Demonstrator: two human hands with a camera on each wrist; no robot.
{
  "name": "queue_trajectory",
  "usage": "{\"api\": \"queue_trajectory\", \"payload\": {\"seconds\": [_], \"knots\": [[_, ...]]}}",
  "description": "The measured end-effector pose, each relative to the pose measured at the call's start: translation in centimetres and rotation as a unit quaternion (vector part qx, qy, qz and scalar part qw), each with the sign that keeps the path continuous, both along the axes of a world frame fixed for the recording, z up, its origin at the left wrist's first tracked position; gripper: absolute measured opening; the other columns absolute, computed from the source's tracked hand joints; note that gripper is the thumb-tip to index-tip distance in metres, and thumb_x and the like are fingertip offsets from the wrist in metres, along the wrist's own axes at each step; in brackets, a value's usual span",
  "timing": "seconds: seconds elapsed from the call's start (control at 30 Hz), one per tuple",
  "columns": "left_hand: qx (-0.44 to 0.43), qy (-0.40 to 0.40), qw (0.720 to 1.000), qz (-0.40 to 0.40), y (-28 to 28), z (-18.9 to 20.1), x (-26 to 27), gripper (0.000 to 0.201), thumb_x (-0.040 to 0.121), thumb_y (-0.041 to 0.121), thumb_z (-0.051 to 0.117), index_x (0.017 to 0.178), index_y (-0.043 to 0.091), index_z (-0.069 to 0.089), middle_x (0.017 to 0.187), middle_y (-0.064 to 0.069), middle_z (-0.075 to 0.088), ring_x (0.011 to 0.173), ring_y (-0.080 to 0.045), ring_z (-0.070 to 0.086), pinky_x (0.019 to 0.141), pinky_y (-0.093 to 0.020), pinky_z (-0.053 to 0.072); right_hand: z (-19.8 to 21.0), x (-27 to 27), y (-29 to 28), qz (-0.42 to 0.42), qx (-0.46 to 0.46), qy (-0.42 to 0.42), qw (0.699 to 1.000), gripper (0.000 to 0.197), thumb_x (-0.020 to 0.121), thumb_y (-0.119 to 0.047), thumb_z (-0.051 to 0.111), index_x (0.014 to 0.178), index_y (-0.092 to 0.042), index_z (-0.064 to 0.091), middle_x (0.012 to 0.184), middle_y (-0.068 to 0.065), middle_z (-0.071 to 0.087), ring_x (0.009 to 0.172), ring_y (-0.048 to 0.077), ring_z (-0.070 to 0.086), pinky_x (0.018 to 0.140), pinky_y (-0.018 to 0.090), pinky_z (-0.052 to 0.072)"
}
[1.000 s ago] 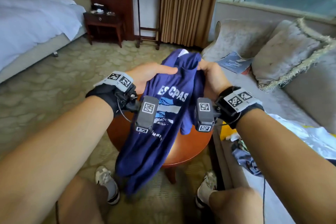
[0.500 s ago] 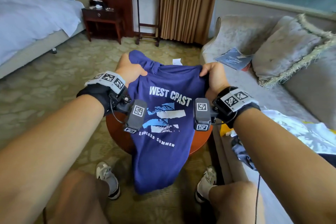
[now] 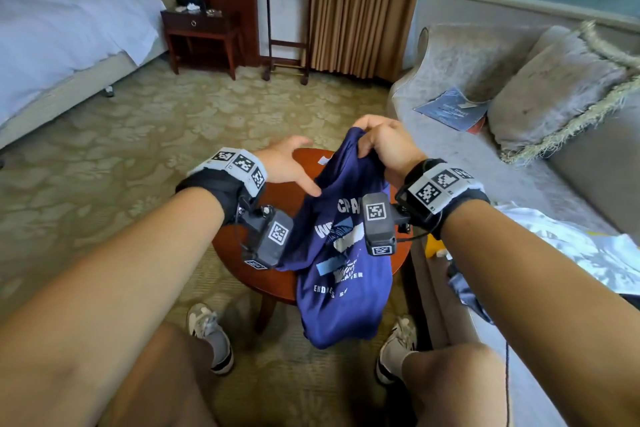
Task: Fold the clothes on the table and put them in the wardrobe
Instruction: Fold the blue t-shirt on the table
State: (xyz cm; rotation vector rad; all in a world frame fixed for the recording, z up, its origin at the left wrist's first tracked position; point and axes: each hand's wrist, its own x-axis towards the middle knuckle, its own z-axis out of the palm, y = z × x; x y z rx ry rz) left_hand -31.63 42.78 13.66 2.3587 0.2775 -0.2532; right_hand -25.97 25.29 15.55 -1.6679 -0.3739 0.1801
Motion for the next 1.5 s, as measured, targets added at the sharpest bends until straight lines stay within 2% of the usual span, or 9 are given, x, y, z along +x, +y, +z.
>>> {"api": "queue_trajectory", "payload": {"seconds": [0.1, 0.17, 0.63, 0.77, 0.87, 1.03, 1.13, 1.27, 1.5], "knots": [[0.004, 0.023, 0.998, -0.061, -1.4, -0.6, 0.2, 0.055, 0.062, 0.033, 0.087, 0.108, 0.013, 0.064, 0.100, 0.007, 0.062, 0.101, -0.014, 0.055, 0.083, -0.024, 0.043, 0.3, 0.1, 0.2, -0.003, 0.014, -0.005, 1.000, 0.034, 0.054, 0.018, 0.041, 0.056, -0.010, 0.060, 0.051, 0.002, 0.055, 0.054, 0.017, 0.049, 0.049, 0.020, 0.038], [0.049, 0.026, 0.995, -0.078, -1.7, -0.8, 0.1, 0.032, 0.070, 0.026, 0.083, 0.075, 0.003, 0.061, 0.065, 0.003, 0.047, 0.067, -0.014, 0.044, 0.057, -0.024, 0.032, 0.4, 0.3, -0.3, -0.005, 0.038, 0.002, 0.999, 0.028, 0.048, 0.009, 0.045, 0.053, -0.013, 0.061, 0.053, 0.004, 0.056, 0.056, 0.019, 0.051, 0.051, 0.021, 0.040], [-0.200, -0.049, 0.976, 0.066, -2.1, 1.5, -2.3, 0.043, 0.045, -0.005, 0.068, 0.032, 0.016, 0.032, 0.038, 0.004, 0.027, 0.050, -0.018, 0.026, 0.048, -0.023, 0.019, -0.6, 0.3, -1.6, -0.090, 0.090, 0.103, 0.986, 0.034, 0.060, -0.003, 0.065, 0.093, -0.009, 0.074, 0.096, 0.017, 0.072, 0.085, 0.027, 0.066, 0.081, 0.042, 0.055], [-0.301, -0.035, 0.952, 0.048, -2.3, 1.9, -2.9, 0.029, 0.036, -0.006, 0.063, 0.053, 0.005, 0.042, 0.066, -0.009, 0.039, 0.070, -0.026, 0.039, 0.060, -0.029, 0.032, -0.5, -0.2, -1.9, -0.083, 0.098, 0.098, 0.987, 0.026, 0.083, -0.007, 0.071, 0.108, -0.002, 0.072, 0.108, 0.019, 0.072, 0.089, 0.026, 0.068, 0.084, 0.043, 0.056], [-0.298, -0.037, 0.954, 0.018, -1.9, 2.0, -3.0, 0.062, 0.027, 0.004, 0.072, 0.086, 0.000, 0.054, 0.090, -0.014, 0.045, 0.082, -0.028, 0.044, 0.074, -0.037, 0.038, -0.4, -0.5, -2.4, -0.103, 0.093, 0.098, 0.985, 0.013, 0.084, -0.015, 0.075, 0.094, -0.007, 0.074, 0.097, 0.012, 0.074, 0.087, 0.024, 0.068, 0.082, 0.039, 0.057], [-0.095, -0.040, 0.994, 0.029, -0.8, 1.9, -3.3, 0.043, 0.054, 0.001, 0.083, 0.089, 0.009, 0.059, 0.090, -0.011, 0.061, 0.082, -0.025, 0.057, 0.077, -0.034, 0.049, -0.9, -0.5, -3.4, -0.126, 0.068, 0.081, 0.986, 0.018, 0.087, -0.013, 0.073, 0.071, -0.016, 0.064, 0.075, 0.001, 0.065, 0.070, 0.015, 0.059, 0.063, 0.024, 0.048], [0.062, -0.018, 0.998, 0.001, 0.0, 1.8, -3.5, 0.026, 0.068, 0.011, 0.082, 0.080, 0.000, 0.061, 0.069, -0.009, 0.051, 0.064, -0.021, 0.044, 0.057, -0.027, 0.034, -0.9, -0.4, -3.7, -0.188, 0.036, 0.078, 0.978, 0.019, 0.090, -0.009, 0.069, 0.074, -0.014, 0.061, 0.073, -0.001, 0.057, 0.069, 0.012, 0.052, 0.057, 0.019, 0.043], [0.124, -0.050, 0.991, 0.031, 0.5, 2.2, -3.5, 0.027, 0.070, 0.016, 0.083, 0.071, 0.006, 0.058, 0.067, -0.005, 0.050, 0.066, -0.022, 0.046, 0.056, -0.027, 0.033, -1.0, -0.5, -3.6, -0.224, 0.020, 0.089, 0.970, 0.024, 0.091, -0.009, 0.068, 0.113, 0.000, 0.067, 0.094, 0.006, 0.059, 0.085, 0.017, 0.053, 0.074, 0.024, 0.043], [0.167, -0.119, 0.968, 0.143, 1.9, 2.2, -2.6, 0.024, 0.068, 0.013, 0.077, 0.075, 0.013, 0.054, 0.077, -0.004, 0.051, 0.073, -0.023, 0.047, 0.054, -0.022, 0.032, -1.3, -0.1, -4.7, -0.287, -0.142, -0.033, 0.947, 0.024, 0.090, -0.036, 0.068, 0.105, -0.018, 0.072, 0.105, 0.008, 0.072, 0.101, 0.026, 0.064, 0.080, 0.026, 0.044]]}}
